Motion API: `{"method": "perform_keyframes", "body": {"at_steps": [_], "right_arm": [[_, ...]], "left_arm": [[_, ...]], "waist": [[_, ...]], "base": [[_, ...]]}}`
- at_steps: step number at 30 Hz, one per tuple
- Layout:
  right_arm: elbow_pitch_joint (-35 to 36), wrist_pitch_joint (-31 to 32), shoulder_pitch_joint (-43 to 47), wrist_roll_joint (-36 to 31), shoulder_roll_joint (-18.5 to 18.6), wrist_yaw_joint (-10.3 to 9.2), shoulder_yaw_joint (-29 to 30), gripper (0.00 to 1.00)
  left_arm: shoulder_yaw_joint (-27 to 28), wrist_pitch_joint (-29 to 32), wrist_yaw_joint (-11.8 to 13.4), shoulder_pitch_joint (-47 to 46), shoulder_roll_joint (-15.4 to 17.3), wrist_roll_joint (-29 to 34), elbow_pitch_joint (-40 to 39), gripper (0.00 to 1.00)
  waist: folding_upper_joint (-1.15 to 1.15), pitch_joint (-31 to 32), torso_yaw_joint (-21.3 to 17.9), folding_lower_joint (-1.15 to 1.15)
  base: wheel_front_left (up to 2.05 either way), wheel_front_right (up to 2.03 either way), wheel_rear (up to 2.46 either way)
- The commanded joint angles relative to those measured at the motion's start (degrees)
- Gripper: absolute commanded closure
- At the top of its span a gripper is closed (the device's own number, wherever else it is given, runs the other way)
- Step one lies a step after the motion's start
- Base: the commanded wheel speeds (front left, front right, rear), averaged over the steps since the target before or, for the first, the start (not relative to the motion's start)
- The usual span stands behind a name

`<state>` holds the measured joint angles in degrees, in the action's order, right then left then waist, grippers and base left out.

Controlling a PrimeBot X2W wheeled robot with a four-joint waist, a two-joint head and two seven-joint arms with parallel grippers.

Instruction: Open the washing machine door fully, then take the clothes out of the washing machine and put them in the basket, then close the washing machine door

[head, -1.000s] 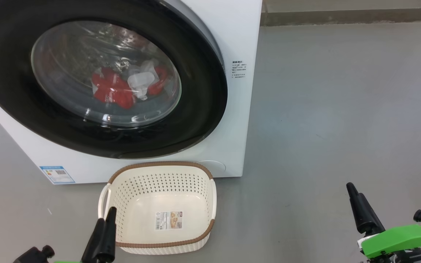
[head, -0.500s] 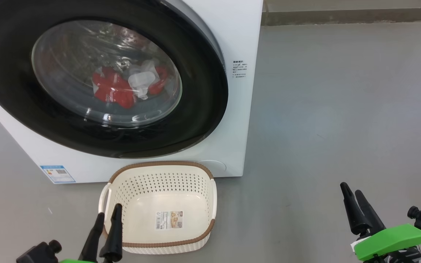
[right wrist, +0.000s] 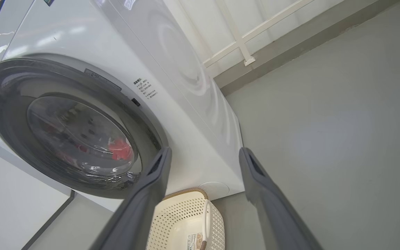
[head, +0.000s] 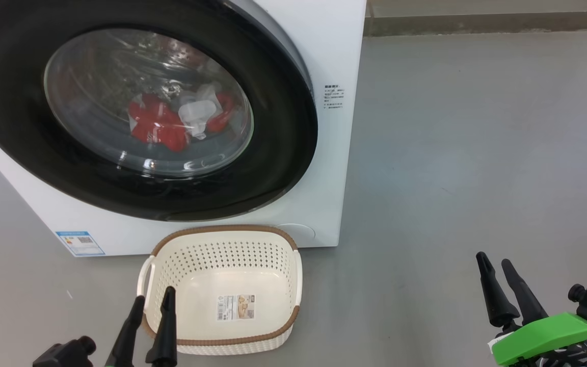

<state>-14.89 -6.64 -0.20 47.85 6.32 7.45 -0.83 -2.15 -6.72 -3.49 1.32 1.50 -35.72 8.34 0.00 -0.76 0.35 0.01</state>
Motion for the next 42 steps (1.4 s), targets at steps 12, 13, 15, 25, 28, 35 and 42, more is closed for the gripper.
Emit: {"method": "perform_keyframes", "body": {"at_steps": [12,13,15,25,28,35,42], "right_arm": [[2.73,-2.8,-0.13,-7.57,2.12,0.03,-1.29,0.0],[2.8,-2.97,-0.06,-8.08,2.2,0.03,-1.26,0.0],[2.91,-3.31,0.09,-9.11,2.38,0.03,-1.25,0.0],[3.21,-4.82,0.74,-13.97,2.96,0.03,-0.73,0.0],[3.27,-5.33,1.07,-15.63,3.08,0.03,-0.41,0.0],[3.35,-6.5,2.02,-19.6,3.03,0.03,0.67,0.0],[3.6,-7.68,3.45,-23.4,3.27,0.03,1.64,0.0]], "left_arm": [[0.59,-2.67,0.85,-0.98,1.08,9.75,-2.98,0.0],[0.58,-2.84,0.96,-0.93,1.08,10.26,-3.02,0.0],[0.54,-3.18,1.12,-0.82,1.1,11.38,-3.14,0.0],[0.06,-4.71,1.3,-0.48,1.19,16.96,-2.96,0.0],[0.02,-5.22,1.52,-0.39,1.21,18.49,-2.5,0.0],[0.08,-6.41,1.97,-0.2,1.28,22.53,-2.15,0.0],[0.22,-7.6,2.28,0.34,1.34,26.01,-1.79,0.0]], "waist": [[0.0,-0.5,-0.06,-0.01],[0.0,-0.48,-0.05,-0.01],[0.0,-0.44,-0.03,-0.01],[0.0,-0.5,0.11,-0.01],[0.0,-0.5,0.22,-0.01],[0.0,-0.29,0.41,-0.01],[0.0,-0.12,0.25,-0.01]], "base": [[0.0,0.0,0.0],[0.0,0.0,0.0],[0.0,0.0,0.0],[0.0,0.0,0.0],[0.0,0.0,0.0],[0.0,0.0,0.0],[0.0,0.0,0.0]]}}
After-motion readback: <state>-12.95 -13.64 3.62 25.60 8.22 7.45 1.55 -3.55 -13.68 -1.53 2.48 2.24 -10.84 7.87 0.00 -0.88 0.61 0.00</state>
